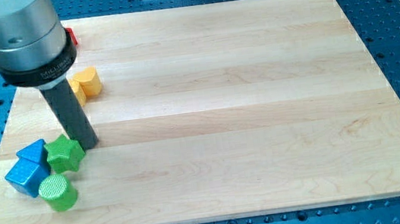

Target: Move the green star to the top of the green circle

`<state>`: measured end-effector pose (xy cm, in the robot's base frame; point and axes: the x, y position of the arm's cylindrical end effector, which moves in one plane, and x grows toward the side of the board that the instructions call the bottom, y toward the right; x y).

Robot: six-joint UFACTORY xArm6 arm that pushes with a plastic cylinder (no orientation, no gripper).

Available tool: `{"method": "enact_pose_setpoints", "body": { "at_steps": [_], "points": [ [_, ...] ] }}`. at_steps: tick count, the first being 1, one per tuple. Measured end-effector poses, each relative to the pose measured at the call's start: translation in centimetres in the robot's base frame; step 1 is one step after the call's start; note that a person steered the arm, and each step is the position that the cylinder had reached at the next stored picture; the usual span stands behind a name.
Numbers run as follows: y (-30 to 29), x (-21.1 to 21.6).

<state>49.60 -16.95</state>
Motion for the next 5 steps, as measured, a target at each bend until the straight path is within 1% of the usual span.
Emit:
{"method": "enact_pose_setpoints", "body": {
  "at_steps": [1,3,4,5],
  "points": [
    [-0.5,1.7],
    [-0.5,3.3],
    [0.3,2.1],
    [0.0,-1.2]
  ]
}}
